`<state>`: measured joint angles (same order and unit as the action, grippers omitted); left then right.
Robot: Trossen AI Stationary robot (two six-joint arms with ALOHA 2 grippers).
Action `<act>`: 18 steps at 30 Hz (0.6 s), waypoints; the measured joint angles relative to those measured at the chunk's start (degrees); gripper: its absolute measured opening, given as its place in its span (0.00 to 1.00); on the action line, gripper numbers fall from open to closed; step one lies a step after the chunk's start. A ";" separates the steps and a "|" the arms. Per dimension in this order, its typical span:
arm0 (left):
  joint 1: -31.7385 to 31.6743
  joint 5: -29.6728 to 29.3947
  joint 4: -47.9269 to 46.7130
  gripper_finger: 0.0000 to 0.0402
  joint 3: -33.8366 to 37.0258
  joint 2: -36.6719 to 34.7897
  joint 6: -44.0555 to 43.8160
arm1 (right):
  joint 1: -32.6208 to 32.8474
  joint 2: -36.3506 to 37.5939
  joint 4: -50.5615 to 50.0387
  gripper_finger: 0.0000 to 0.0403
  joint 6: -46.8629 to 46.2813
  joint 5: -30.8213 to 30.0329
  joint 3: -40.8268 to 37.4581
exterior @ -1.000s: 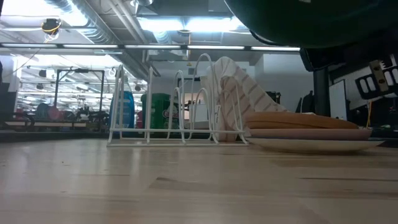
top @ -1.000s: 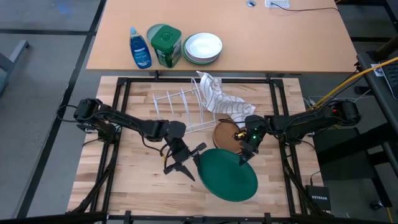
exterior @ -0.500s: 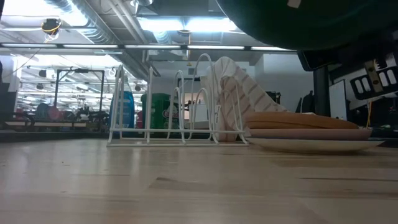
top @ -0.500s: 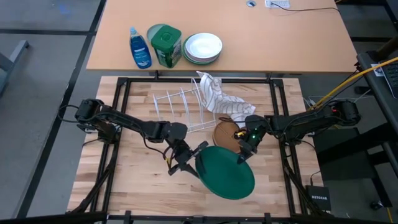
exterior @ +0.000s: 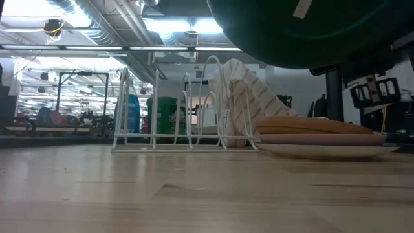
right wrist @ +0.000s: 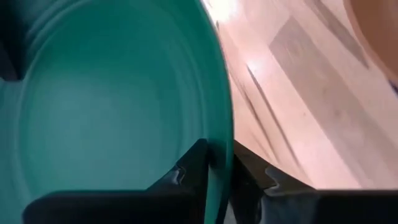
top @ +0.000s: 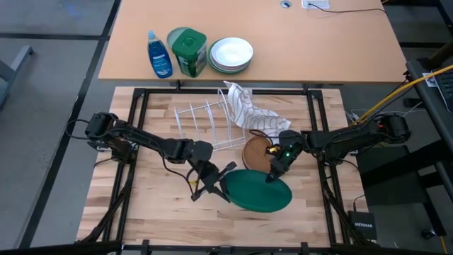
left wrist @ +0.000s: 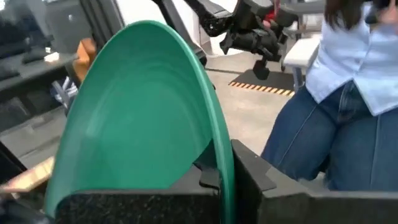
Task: Sort dishes
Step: Put the green plate into the dish rack
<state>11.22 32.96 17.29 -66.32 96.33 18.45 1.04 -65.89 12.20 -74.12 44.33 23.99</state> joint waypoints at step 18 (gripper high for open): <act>0.01 -4.30 -12.48 0.01 0.00 -4.11 -5.85 | 0.00 0.04 -6.94 0.14 3.73 0.83 0.24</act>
<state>11.23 28.67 4.81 -66.32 92.23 12.60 1.04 -65.84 5.27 -70.39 45.16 24.23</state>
